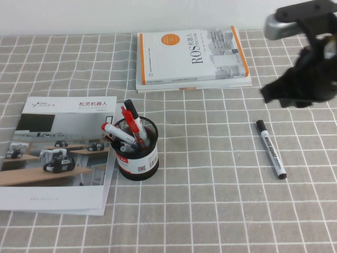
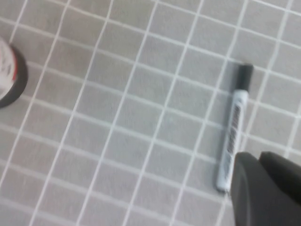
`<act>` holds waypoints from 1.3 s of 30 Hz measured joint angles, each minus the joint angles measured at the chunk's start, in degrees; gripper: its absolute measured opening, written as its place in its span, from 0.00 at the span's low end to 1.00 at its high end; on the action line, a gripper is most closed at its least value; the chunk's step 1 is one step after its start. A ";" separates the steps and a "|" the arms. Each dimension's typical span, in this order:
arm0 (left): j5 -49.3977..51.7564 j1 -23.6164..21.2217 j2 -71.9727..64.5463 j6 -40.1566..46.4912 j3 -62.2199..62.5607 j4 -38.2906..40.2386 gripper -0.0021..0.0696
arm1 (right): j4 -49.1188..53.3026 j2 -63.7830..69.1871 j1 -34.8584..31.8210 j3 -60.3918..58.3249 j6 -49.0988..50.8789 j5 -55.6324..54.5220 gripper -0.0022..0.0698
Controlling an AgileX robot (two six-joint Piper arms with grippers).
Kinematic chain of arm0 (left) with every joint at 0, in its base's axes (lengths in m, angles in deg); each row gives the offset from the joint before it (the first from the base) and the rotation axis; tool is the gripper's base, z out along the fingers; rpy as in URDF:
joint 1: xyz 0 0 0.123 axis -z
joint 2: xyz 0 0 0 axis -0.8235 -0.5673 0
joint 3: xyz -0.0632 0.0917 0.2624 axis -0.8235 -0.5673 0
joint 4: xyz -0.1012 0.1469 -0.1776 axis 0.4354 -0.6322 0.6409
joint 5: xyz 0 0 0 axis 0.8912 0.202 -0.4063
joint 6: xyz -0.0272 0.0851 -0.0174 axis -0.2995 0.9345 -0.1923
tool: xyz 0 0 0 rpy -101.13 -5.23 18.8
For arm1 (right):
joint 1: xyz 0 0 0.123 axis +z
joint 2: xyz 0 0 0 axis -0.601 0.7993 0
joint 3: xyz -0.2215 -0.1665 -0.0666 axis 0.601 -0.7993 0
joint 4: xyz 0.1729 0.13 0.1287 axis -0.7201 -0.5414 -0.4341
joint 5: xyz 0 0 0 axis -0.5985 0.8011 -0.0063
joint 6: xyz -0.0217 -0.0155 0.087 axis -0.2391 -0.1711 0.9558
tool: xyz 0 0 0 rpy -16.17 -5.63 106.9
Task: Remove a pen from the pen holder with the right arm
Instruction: 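Take a marker out of the pen holder and lay it on the table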
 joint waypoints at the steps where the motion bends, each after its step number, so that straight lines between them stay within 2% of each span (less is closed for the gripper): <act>1: 0.00 0.00 0.00 0.00 0.00 0.00 0.02 | 0.00 -2.18 0.00 -1.29 0.00 0.18 0.01; 16: 0.00 0.00 0.00 0.00 0.00 0.00 0.02 | -1.01 -34.73 0.00 -21.11 -2.44 0.32 0.01; 22: 0.00 0.00 0.00 0.00 0.00 0.00 0.02 | -5.34 -47.17 0.00 -30.11 -4.78 3.14 0.01; 31: 0.00 0.00 0.00 0.00 0.00 0.00 0.02 | -6.93 -54.62 0.00 -33.95 -4.78 9.00 0.01; 36: 0.00 0.00 0.00 0.00 0.00 0.00 0.02 | -6.82 -54.62 -0.14 -40.54 -4.78 -2.24 0.01; 39: 0.00 0.00 0.00 0.00 0.00 0.00 0.02 | -7.64 -54.85 -3.97 -47.30 -4.78 -13.57 0.01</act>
